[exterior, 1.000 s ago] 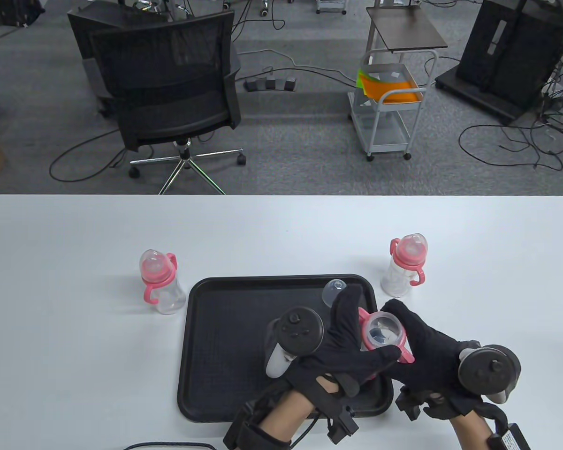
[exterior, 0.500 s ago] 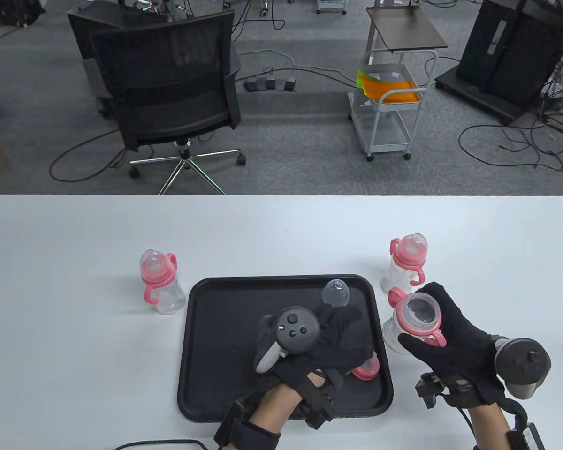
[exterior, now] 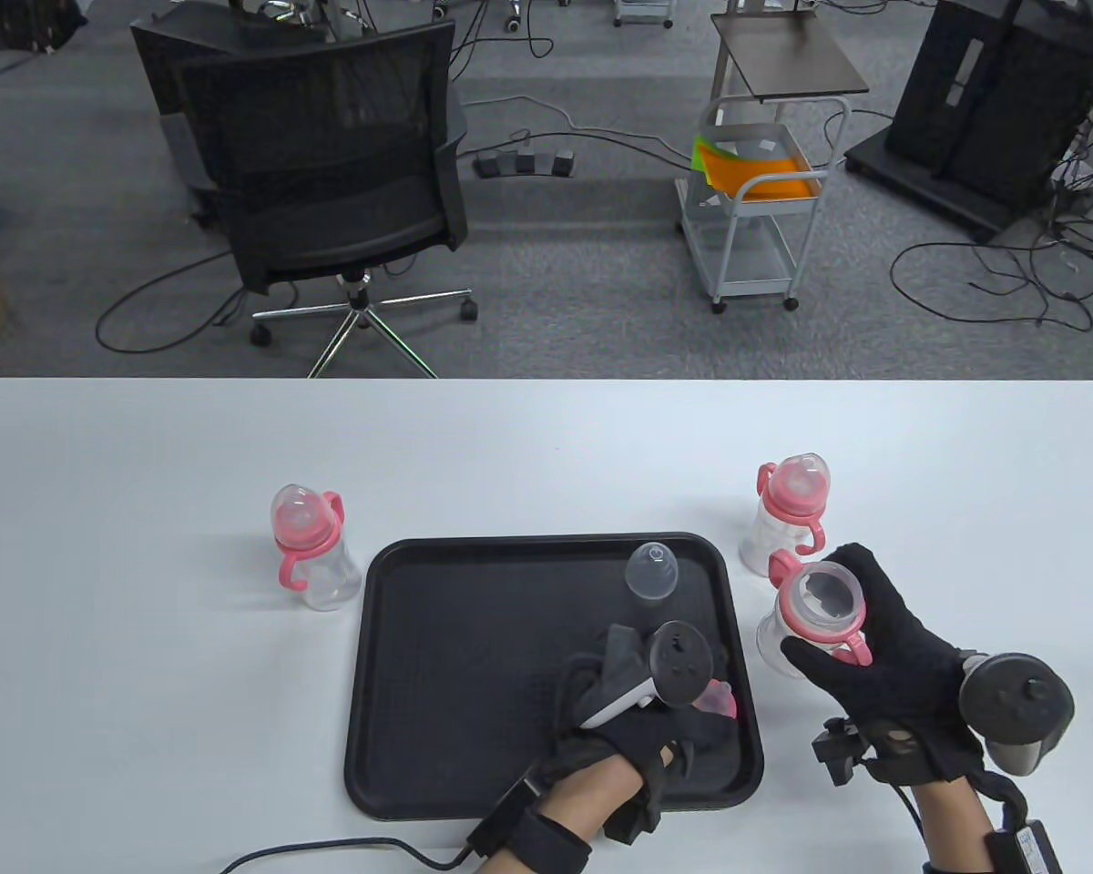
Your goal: Assemble baby bottles from components
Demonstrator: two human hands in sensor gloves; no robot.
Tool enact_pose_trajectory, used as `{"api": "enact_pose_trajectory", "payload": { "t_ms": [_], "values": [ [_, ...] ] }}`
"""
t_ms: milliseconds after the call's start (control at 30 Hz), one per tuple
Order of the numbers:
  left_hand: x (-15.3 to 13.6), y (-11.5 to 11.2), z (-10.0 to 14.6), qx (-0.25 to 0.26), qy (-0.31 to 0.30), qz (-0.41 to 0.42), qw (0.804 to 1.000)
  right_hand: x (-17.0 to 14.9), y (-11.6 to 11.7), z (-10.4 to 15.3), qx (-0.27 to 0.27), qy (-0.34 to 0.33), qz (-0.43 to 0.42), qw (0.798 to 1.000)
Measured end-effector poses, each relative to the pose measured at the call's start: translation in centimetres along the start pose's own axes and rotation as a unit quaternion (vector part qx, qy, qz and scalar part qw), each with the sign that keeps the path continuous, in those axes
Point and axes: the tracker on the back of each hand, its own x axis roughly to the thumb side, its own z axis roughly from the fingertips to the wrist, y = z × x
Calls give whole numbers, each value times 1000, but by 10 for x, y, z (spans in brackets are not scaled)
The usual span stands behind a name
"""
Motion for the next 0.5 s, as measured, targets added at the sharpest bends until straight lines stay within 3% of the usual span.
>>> {"api": "enact_pose_trajectory", "payload": {
  "t_ms": [200, 500],
  "values": [
    [-1, -6, -10, -23, 18, -13, 999, -1, 3, 0, 7, 6, 4, 1000],
    [-2, -9, -13, -3, 25, -1, 1000, -2, 10, -1, 23, 5, 25, 999]
  ]
}}
